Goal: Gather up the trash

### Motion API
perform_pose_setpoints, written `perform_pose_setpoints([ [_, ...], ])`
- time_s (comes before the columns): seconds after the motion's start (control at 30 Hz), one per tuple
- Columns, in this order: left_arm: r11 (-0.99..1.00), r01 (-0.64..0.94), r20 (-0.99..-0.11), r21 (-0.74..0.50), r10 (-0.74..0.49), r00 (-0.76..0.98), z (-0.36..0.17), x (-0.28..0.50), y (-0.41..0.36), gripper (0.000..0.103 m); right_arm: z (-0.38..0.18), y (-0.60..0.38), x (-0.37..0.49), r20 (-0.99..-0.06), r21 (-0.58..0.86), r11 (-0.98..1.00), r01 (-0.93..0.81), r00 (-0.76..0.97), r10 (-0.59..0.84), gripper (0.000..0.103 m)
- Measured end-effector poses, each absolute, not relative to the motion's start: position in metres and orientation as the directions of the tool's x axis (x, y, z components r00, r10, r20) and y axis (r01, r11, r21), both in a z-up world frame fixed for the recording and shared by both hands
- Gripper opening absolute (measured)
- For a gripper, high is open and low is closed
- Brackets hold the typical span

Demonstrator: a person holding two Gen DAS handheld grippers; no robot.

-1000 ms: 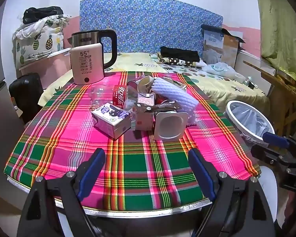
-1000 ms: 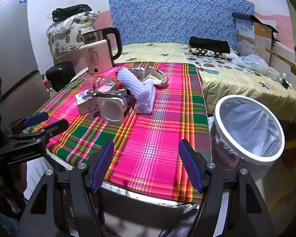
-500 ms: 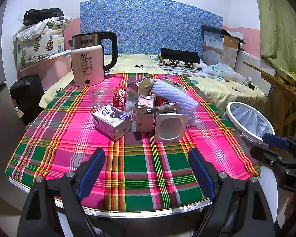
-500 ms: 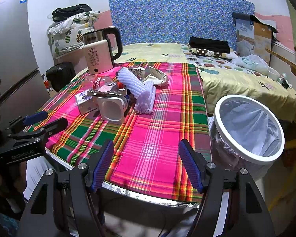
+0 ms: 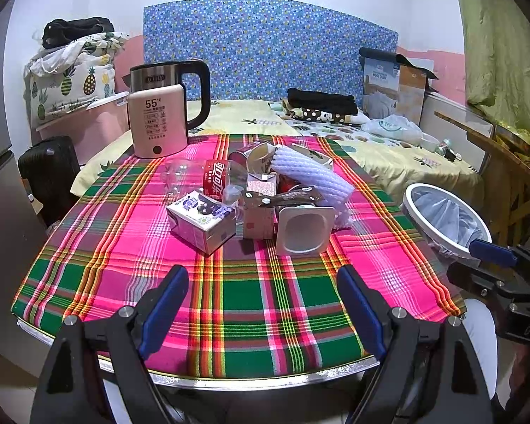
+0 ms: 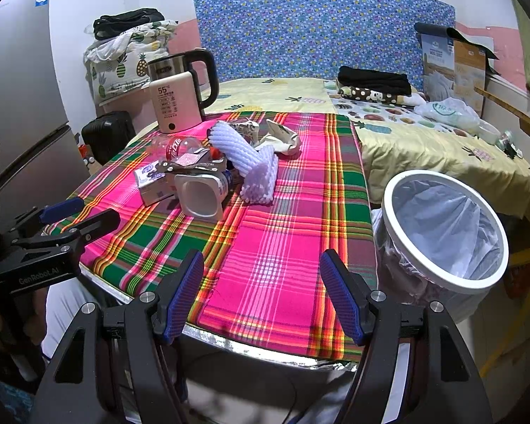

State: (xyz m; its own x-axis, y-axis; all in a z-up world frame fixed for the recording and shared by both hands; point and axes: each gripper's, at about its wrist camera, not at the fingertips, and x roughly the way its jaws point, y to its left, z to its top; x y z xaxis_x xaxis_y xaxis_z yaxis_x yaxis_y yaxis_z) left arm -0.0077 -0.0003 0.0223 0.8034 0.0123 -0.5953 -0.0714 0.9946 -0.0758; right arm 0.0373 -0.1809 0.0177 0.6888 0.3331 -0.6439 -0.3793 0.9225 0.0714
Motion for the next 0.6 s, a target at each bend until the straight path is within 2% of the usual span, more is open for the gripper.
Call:
perform_pose_setpoints([
  [0.6, 0.995, -0.073, -0.591, -0.071, 0.017, 0.807, 0.0235, -0.009, -0.0014, 0.087, 0.0185, -0.1816, 0.0377, -0.644, 0.072, 0.923, -0.379, 0.689, 0.333, 0.07],
])
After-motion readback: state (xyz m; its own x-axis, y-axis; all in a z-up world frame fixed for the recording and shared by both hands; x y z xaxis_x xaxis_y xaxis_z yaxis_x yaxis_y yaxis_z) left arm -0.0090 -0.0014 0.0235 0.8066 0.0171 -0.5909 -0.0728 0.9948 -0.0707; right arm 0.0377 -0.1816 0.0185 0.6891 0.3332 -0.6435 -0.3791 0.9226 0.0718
